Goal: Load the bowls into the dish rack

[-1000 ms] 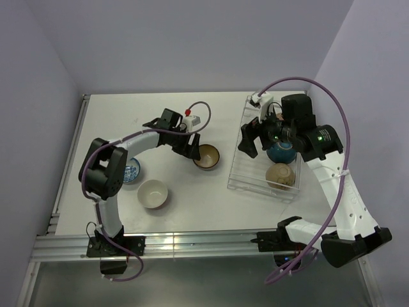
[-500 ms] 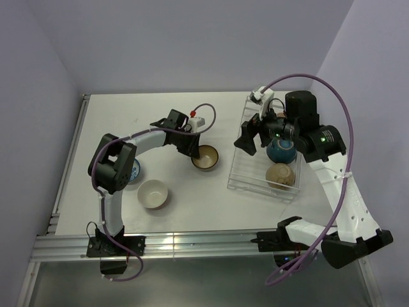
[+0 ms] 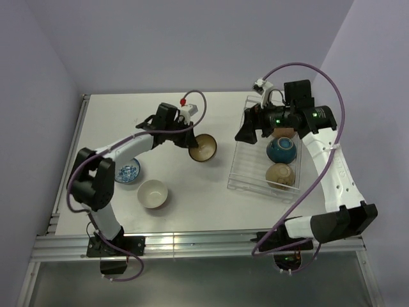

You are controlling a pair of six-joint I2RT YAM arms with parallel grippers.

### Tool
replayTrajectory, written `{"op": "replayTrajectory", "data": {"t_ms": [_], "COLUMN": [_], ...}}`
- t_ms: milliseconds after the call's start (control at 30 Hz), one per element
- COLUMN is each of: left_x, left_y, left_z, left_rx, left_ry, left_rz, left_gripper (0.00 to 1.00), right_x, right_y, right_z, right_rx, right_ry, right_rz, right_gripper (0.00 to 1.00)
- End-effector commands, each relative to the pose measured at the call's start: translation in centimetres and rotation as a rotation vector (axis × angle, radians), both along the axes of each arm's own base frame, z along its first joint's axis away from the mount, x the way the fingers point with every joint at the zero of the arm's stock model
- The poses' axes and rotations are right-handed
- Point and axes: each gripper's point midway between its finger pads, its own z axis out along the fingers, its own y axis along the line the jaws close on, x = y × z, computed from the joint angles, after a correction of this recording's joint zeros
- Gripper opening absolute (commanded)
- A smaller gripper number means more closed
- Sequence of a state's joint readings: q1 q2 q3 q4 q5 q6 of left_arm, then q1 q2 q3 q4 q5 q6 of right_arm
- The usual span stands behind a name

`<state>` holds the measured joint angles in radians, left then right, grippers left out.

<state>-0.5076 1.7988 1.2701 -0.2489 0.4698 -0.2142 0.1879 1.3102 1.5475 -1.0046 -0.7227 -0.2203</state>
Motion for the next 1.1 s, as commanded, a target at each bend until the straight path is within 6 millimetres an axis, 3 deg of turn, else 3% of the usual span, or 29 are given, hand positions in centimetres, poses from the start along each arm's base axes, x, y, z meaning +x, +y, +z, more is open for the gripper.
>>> {"op": "replayTrajectory", "data": {"t_ms": [0, 133, 200, 367, 633, 1067], "left_x": [1.7, 1.6, 1.8, -0.8, -3.8, -4.7], "left_y": [-1.3, -0.5, -0.3, -0.8, -2.6, -4.3], "left_z": [11.8, 16.1, 17.9, 23.7, 26.6, 27.1], "left_rx": [-0.174, -0.176, -0.182, -0.305, -0.511, -0.589], "left_ry": [-0.288, -0.412, -0.522, -0.778, -0.698, -0.599], "left_rz": [0.013, 0.034, 0.029, -0.065, -0.148, -0.2], "left_gripper": [0.0, 0.0, 0.0, 0.0, 0.0, 0.0], "right_x": [0.3, 1.0, 0.1, -2.0, -3.8, -1.8], "right_y": [0.3, 0.0, 0.5, 1.8, 3.7, 5.1], "right_z": [3.1, 5.4, 6.6, 7.8, 7.6, 7.1], "right_rx": [0.114, 0.142, 0.177, 0.274, 0.396, 0.478], "right_ry": [0.01, -0.056, -0.053, 0.008, 0.173, 0.259], "right_rz": [0.024, 0.041, 0.089, 0.203, 0.24, 0.164], "right_gripper": [0.99, 1.0, 1.0, 0.99, 0.99, 1.0]}}
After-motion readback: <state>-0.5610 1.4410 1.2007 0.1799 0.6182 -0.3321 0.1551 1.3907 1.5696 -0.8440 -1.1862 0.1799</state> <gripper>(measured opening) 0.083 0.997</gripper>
